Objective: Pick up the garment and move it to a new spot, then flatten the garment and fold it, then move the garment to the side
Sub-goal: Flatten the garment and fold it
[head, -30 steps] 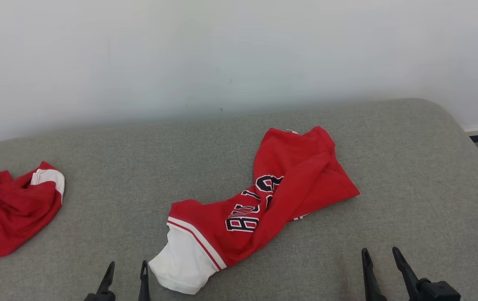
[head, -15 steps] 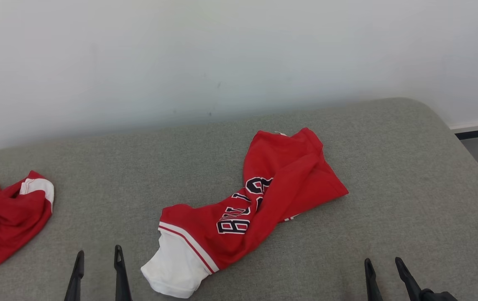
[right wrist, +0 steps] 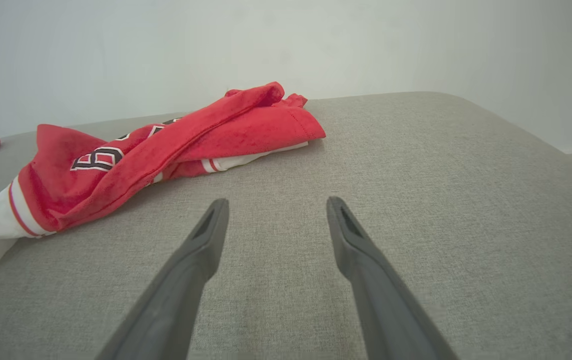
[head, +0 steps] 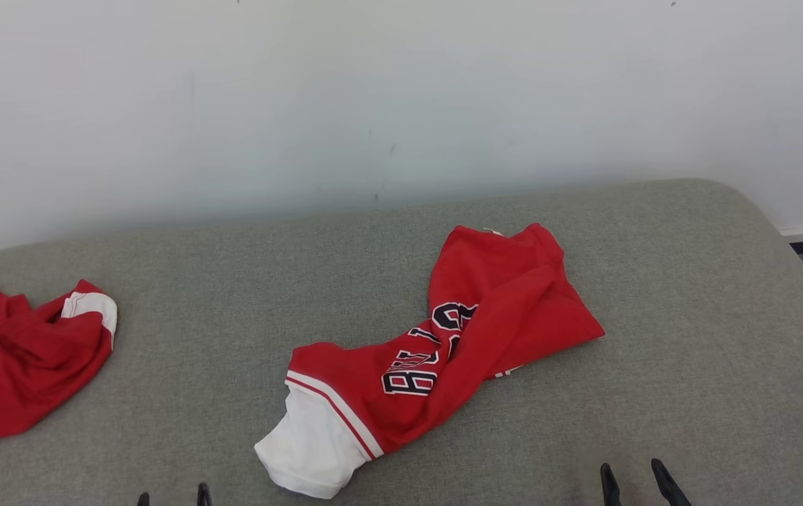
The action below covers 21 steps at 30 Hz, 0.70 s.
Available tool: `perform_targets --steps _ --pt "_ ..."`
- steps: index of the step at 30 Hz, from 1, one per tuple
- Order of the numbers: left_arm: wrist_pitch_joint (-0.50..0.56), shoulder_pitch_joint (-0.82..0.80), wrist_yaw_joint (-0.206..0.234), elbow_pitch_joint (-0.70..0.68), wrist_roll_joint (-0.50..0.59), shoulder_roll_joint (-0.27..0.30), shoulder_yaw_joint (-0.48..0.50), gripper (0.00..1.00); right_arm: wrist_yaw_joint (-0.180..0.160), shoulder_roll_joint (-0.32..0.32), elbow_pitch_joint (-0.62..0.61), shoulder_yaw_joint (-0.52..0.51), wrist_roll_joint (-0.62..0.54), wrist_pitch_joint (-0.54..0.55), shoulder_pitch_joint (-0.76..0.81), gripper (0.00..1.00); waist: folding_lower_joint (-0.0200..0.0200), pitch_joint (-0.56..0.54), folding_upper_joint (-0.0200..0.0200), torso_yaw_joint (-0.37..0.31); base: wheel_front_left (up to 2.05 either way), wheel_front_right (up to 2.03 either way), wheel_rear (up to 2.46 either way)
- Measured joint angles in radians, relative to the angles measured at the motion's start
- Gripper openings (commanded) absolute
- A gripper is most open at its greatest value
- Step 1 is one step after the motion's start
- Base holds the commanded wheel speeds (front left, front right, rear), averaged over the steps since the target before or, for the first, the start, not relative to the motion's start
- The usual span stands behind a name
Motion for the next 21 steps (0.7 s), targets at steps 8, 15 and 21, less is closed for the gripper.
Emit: perform_targets --steps 8,15,21 --pt "0.0 -0.008 -0.002 0.105 0.029 0.0 -0.005 1.0 0.0 0.0 0.019 0.01 0.0 0.022 0.002 1.0 0.0 -0.007 0.0 0.001 0.0 0.0 0.0" --pt "0.0 -0.018 -0.008 0.11 0.031 0.0 -0.006 1.0 0.0 0.0 0.007 0.013 0.013 0.025 -0.004 1.0 0.0001 -0.001 0.0 -0.003 0.0 0.0 0.0" --pt "0.0 -0.041 -0.026 0.126 0.04 -0.001 -0.01 1.0 0.0 0.0 -0.003 0.024 0.028 0.026 -0.012 1.0 0.0001 0.005 0.0 -0.014 0.0 0.0 0.0"
